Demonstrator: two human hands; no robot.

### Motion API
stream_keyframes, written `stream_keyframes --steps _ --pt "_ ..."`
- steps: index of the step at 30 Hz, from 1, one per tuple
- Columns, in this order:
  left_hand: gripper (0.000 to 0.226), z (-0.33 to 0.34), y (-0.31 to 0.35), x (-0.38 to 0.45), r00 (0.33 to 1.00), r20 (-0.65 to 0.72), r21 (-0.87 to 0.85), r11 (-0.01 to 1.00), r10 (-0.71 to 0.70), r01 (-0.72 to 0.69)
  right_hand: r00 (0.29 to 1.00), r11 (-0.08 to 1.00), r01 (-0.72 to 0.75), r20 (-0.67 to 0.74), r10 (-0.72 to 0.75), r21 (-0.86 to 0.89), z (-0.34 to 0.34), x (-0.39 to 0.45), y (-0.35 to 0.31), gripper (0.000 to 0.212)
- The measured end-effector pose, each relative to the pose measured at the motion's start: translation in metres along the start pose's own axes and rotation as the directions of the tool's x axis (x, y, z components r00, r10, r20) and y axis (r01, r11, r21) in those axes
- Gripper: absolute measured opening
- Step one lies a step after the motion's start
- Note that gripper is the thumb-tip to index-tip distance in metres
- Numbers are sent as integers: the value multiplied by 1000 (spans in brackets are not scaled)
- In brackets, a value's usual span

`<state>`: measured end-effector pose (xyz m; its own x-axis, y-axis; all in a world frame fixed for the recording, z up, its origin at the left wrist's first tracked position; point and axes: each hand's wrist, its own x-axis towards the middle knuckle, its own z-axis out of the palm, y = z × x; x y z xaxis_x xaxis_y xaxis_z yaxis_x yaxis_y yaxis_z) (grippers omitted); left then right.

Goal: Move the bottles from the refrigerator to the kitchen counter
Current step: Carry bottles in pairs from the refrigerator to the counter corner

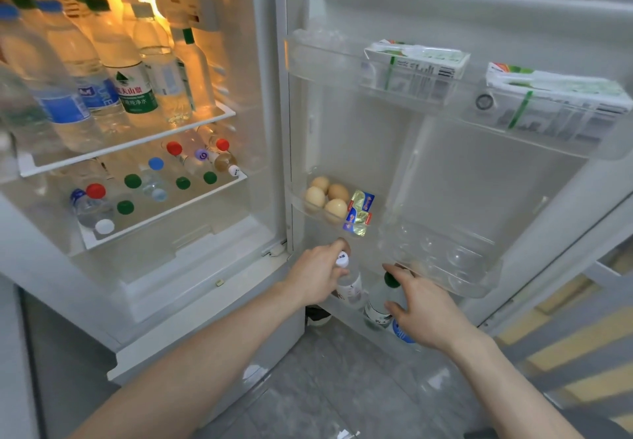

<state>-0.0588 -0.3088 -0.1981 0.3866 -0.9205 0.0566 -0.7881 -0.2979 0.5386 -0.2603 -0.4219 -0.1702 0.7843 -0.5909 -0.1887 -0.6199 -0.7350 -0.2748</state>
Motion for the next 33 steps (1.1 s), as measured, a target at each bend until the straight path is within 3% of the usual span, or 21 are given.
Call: stream_keyframes --steps 8,14,18,23,33 --pt "19 -11 4 -29 963 -269 -95 995 -4 -23 1000 1000 -11 9 11 0 3 18 -2 50" --pt "23 -34 8 -54 926 -378 -142 986 25 -84 996 995 40 78 -33 -95 2 30 -9 34" --pt "26 -43 6 -68 915 -403 -189 980 -22 -60 982 968 167 117 -147 -187 0 39 -16 30" --pt "28 -57 -2 -82 898 -435 -202 979 -61 -32 970 952 219 156 -188 -214 -3 38 -17 37" --pt "28 -78 -23 -109 881 -443 -193 977 -167 88 976 976 217 18 -217 -18 -4 27 -41 26"
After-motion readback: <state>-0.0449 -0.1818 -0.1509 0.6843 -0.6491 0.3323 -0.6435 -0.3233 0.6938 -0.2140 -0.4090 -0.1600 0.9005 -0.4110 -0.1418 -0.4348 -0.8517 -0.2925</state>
